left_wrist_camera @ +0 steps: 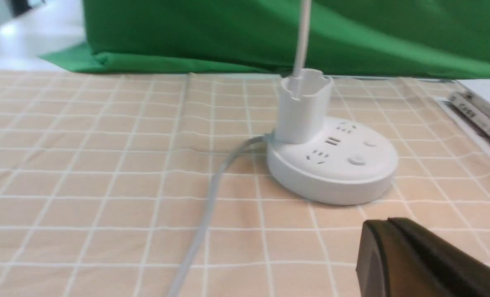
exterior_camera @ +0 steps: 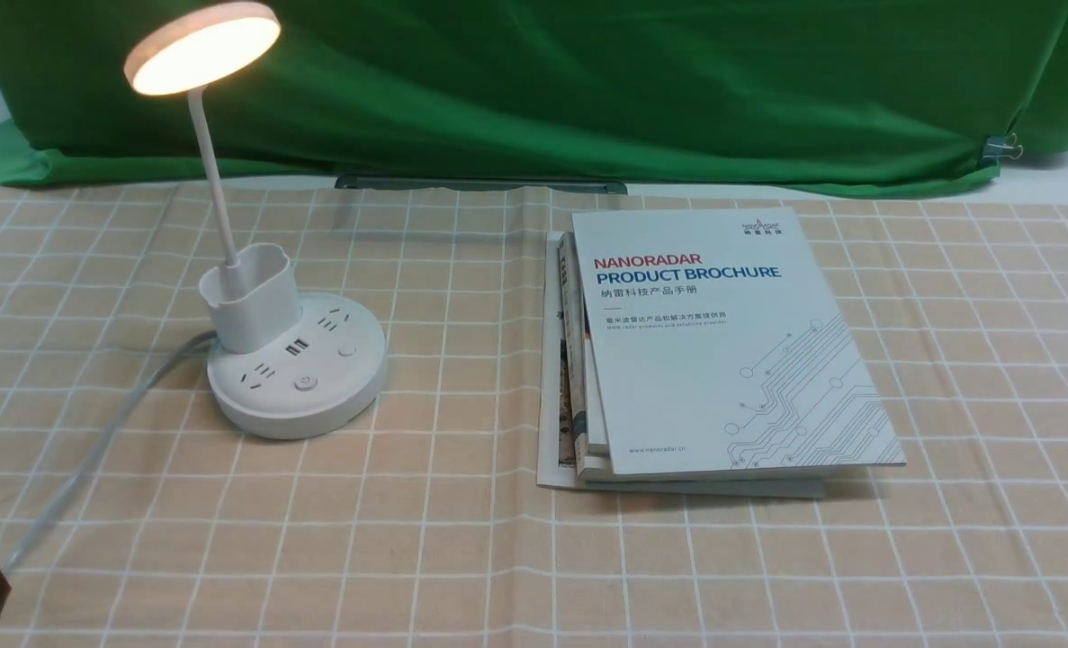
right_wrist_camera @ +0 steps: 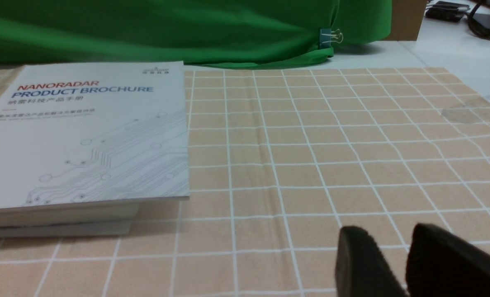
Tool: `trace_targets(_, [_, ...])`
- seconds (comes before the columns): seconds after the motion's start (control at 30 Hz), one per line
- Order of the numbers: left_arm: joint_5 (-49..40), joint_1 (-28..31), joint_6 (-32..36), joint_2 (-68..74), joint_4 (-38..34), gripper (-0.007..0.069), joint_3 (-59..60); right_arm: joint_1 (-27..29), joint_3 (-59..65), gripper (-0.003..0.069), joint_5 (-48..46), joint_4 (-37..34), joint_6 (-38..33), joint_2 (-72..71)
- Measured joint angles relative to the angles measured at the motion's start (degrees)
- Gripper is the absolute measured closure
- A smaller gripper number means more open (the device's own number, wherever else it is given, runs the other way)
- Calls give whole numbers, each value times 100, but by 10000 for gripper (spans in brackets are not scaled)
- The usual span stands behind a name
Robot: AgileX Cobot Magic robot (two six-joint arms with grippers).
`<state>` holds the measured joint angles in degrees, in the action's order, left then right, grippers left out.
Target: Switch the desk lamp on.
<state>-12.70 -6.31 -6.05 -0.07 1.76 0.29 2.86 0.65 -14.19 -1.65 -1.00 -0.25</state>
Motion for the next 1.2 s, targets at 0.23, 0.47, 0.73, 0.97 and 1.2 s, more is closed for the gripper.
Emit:
trace_targets(0.23, [0,0,85,-6,-176,623,0,0,0,418,0,0,0,0])
trace_targets(0.47, [0,0,233,-6,-314,623,0,0,0,418,0,0,0,0])
trace_targets(0.73, [0,0,233,-6,-314,623,0,0,0,418,0,0,0,0])
trace_targets(0.97, [0,0,233,-6,-314,623,0,0,0,418,0,0,0,0])
trace_targets(1.2, [0,0,278,-6,-315,623,0,0,0,418,0,0,0,0])
